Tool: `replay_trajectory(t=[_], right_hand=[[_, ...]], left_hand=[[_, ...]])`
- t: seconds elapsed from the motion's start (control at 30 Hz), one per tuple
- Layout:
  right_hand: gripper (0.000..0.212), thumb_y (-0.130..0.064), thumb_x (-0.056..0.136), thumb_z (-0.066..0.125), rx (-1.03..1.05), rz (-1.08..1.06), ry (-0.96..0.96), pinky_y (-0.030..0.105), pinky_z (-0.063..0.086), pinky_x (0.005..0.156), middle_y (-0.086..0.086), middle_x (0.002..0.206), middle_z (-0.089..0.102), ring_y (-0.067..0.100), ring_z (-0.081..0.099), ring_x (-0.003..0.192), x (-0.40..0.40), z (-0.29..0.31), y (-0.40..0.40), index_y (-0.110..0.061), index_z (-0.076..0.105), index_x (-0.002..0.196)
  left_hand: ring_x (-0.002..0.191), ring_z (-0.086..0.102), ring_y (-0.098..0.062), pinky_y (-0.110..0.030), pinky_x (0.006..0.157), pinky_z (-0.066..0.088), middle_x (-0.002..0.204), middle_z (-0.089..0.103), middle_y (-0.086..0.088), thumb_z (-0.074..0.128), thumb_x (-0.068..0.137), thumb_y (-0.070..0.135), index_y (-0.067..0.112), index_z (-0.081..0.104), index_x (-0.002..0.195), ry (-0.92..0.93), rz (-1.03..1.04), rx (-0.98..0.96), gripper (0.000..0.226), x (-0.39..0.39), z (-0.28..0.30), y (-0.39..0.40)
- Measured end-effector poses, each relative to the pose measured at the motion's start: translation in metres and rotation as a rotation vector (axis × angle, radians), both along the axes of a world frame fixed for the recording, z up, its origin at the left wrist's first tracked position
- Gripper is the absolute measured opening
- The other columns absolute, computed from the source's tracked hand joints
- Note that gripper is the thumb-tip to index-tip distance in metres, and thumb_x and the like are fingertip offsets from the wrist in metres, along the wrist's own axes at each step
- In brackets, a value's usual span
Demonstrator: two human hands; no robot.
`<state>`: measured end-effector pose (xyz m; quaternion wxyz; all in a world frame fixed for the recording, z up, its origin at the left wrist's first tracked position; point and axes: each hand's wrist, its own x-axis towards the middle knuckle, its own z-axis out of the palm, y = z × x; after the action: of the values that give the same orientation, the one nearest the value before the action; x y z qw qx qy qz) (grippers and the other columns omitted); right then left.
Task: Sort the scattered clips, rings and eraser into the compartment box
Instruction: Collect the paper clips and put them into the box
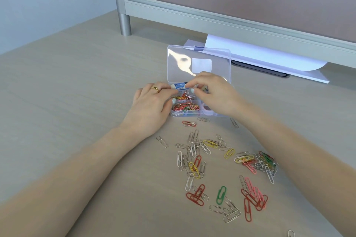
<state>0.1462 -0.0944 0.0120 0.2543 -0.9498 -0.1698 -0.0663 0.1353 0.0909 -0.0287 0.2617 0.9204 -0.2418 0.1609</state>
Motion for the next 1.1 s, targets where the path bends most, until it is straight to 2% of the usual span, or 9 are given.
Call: replay_trajectory(t=[0.1, 0.17, 0.33, 0.4, 0.53, 0.77, 0.93, 1.0, 1.1], right_hand=[[0.027, -0.008, 0.088, 0.047, -0.117, 0.035, -0.044, 0.034, 0.044, 0.082, 0.004, 0.098, 0.061, 0.017, 0.054, 0.086, -0.002, -0.005, 0.001, -0.017, 0.066, 0.105], [0.027, -0.010, 0.087, 0.048, -0.162, 0.029, -0.077, 0.039, 0.041, 0.087, 0.005, 0.100, 0.062, 0.022, 0.054, 0.095, -0.004, -0.007, 0.001, -0.018, 0.066, 0.105], [0.024, -0.017, 0.088, 0.050, -0.206, 0.061, -0.142, 0.033, 0.031, 0.089, -0.001, 0.103, 0.063, 0.021, 0.053, 0.100, -0.013, -0.009, -0.006, -0.022, 0.067, 0.104], [0.026, -0.020, 0.091, 0.048, -0.227, 0.079, -0.120, 0.028, 0.022, 0.088, -0.005, 0.109, 0.060, 0.020, 0.048, 0.105, -0.017, -0.012, -0.006, -0.026, 0.063, 0.111], [0.030, -0.024, 0.093, 0.041, -0.254, 0.078, -0.125, 0.026, 0.017, 0.091, -0.006, 0.112, 0.057, 0.020, 0.042, 0.106, -0.022, -0.014, -0.003, -0.028, 0.060, 0.115], [0.041, -0.023, 0.083, 0.034, -0.190, -0.014, -0.143, 0.037, 0.027, 0.099, -0.003, 0.110, 0.057, 0.022, 0.045, 0.107, -0.032, -0.010, -0.011, -0.024, 0.063, 0.111], [0.030, -0.013, 0.086, 0.043, 0.026, -0.018, -0.142, 0.030, 0.037, 0.093, -0.008, 0.102, 0.053, 0.010, 0.047, 0.099, -0.057, -0.017, -0.029, -0.019, 0.066, 0.104], [0.027, -0.008, 0.086, 0.046, 0.070, -0.029, -0.152, 0.024, 0.037, 0.088, -0.009, 0.100, 0.051, 0.008, 0.047, 0.096, -0.071, -0.020, -0.037, -0.016, 0.067, 0.103], [0.026, -0.007, 0.088, 0.048, 0.082, -0.085, -0.126, 0.014, 0.034, 0.085, -0.005, 0.102, 0.055, 0.007, 0.048, 0.098, -0.093, -0.019, -0.048, -0.015, 0.066, 0.104]], left_hand=[[0.116, 0.040, -0.023, -0.030, 0.091, 0.019, 0.126, 0.052, 0.001, 0.017, 0.082, 0.039, 0.029, 0.053, 0.118, -0.018, -0.006, 0.025, 0.052, 0.001, -0.004, 0.000], [0.117, 0.040, -0.022, -0.029, 0.090, 0.016, 0.126, 0.052, 0.001, 0.016, 0.081, 0.041, 0.030, 0.055, 0.115, -0.030, 0.010, 0.036, 0.053, 0.002, -0.005, 0.000], [0.117, 0.040, -0.023, -0.028, 0.091, 0.015, 0.126, 0.052, 0.002, 0.016, 0.081, 0.042, 0.029, 0.059, 0.110, -0.045, 0.037, 0.053, 0.053, 0.003, -0.005, 0.000], [0.117, 0.039, -0.022, -0.028, 0.092, 0.015, 0.126, 0.052, 0.002, 0.017, 0.081, 0.042, 0.030, 0.056, 0.114, -0.045, 0.032, 0.045, 0.052, 0.002, -0.004, -0.001], [0.121, 0.034, -0.021, -0.032, 0.099, 0.013, 0.133, 0.047, 0.002, 0.019, 0.083, 0.049, 0.031, 0.050, 0.123, -0.050, -0.047, 0.105, 0.053, -0.004, 0.001, -0.004], [0.126, 0.028, -0.019, -0.047, 0.108, 0.005, 0.137, 0.045, 0.001, 0.016, 0.080, 0.055, 0.022, 0.050, 0.124, -0.071, -0.052, 0.258, 0.065, -0.006, 0.001, -0.007], [0.119, 0.031, -0.015, -0.049, 0.106, 0.014, 0.129, 0.052, 0.002, 0.018, 0.086, 0.042, 0.021, 0.054, 0.119, -0.089, -0.081, 0.144, 0.053, -0.008, 0.002, -0.008], [0.115, 0.033, -0.015, -0.044, 0.104, 0.018, 0.125, 0.055, 0.000, 0.024, 0.087, 0.034, 0.019, 0.055, 0.117, -0.112, -0.131, 0.100, 0.046, -0.011, 0.005, -0.007], [0.109, 0.036, -0.015, -0.026, 0.094, 0.018, 0.116, 0.060, -0.001, 0.031, 0.088, 0.026, 0.017, 0.060, 0.111, -0.161, -0.194, 0.058, 0.038, -0.020, 0.010, -0.009]])
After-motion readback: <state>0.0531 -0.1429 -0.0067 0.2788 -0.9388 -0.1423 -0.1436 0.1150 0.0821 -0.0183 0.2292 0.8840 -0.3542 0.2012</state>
